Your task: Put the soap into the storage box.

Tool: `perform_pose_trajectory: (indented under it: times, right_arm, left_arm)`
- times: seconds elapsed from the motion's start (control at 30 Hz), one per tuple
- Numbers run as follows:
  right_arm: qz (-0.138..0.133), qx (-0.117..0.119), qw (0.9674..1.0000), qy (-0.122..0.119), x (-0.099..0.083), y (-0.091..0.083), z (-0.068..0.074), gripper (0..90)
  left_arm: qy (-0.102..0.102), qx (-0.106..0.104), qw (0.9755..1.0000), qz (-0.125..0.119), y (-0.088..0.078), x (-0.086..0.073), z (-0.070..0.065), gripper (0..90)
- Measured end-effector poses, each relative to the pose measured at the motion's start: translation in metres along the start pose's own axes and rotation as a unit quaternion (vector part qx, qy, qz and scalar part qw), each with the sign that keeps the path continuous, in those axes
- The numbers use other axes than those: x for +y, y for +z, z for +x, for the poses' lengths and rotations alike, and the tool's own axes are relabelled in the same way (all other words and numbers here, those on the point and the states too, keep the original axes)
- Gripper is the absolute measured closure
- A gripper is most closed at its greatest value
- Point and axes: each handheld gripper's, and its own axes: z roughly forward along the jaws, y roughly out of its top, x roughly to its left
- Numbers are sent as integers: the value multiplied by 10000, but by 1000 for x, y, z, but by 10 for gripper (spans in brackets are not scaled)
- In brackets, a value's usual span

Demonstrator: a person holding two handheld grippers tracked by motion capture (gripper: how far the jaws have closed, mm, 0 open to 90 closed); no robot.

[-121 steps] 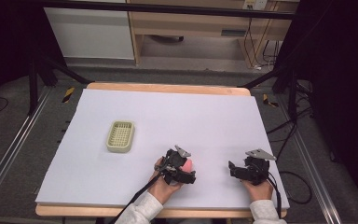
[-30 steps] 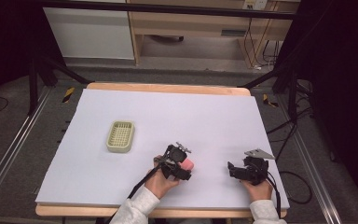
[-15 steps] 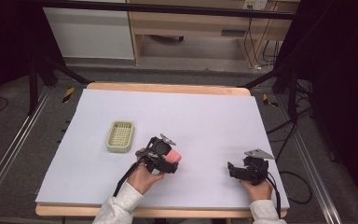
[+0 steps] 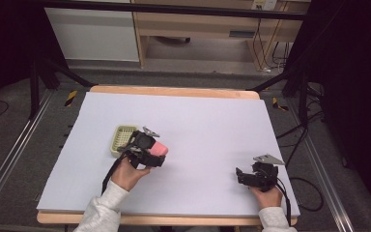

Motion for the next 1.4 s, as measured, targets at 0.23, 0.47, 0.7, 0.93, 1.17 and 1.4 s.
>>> perform_pose_trajectory:
  times: [0.23,0.47,0.7,0.93,1.17,1.4]
  right_arm:
    - [0,0,10000,-17,0,0,0,80]
    - [-5,4,10000,-15,0,0,0,80]
    - [-15,11,10000,-4,0,0,0,81]
    - [-25,6,10000,-48,0,1,0,81]
    - [-24,3,10000,-48,0,1,0,81]
    - [-12,2,10000,-51,0,1,0,81]
  left_arm:
    - [-275,140,9995,-76,-8,0,26,371]
    - [-532,330,9979,-186,-9,1,47,371]
    - [-662,490,9965,-168,-6,3,62,371]
    - [-753,522,9956,-203,-1,5,72,371]
    - [-785,673,9944,-215,3,8,82,371]
    - [-908,700,9929,-321,3,11,91,371]
